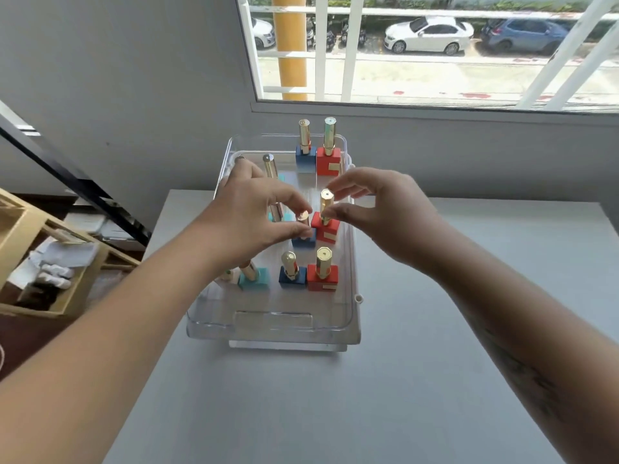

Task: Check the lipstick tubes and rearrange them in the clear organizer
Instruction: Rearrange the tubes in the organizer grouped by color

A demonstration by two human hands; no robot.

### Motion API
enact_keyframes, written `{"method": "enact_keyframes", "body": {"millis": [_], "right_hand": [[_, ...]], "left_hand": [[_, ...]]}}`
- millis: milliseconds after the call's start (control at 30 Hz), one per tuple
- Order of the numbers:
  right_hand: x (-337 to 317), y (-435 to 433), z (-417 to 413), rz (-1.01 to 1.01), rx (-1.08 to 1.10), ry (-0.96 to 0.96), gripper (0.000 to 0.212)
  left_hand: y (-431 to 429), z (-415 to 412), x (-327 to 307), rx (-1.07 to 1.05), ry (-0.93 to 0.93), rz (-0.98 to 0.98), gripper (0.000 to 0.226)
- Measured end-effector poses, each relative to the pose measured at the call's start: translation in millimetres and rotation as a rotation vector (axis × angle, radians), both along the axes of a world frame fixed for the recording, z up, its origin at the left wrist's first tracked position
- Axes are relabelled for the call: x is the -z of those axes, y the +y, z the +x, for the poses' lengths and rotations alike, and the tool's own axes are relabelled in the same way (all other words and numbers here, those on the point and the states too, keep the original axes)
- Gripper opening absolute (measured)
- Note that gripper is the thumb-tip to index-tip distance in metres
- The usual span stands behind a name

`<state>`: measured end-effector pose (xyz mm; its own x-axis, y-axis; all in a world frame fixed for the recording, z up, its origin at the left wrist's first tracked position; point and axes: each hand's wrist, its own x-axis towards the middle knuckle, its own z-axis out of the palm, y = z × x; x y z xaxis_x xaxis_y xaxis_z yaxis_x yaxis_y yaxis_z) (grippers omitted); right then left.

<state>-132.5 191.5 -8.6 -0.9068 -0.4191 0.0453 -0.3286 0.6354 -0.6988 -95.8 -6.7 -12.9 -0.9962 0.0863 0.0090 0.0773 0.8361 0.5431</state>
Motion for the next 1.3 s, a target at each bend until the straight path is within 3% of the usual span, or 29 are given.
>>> {"method": "enact_keyframes", "body": {"millis": [333,700,1300], "right_hand": [[6.0,-11.1,-18.6,0.047,0.022,0.089,0.018],[2.7,-26.8,-86.0,0.076,0.073,0.145,0.022],[10.5,-28.0,-85.5,-0.015,0.177,0.143,0.024]], "left_hand": [[-1.1,-24.3,-1.5,-0.016,0.025,0.041,0.019],[1.2,-88.9,-7.0,-0.112,0.069,0.038,0.022],[-3.3,-105.7,12.4,-0.162,0.238,0.134,0.032]]}}
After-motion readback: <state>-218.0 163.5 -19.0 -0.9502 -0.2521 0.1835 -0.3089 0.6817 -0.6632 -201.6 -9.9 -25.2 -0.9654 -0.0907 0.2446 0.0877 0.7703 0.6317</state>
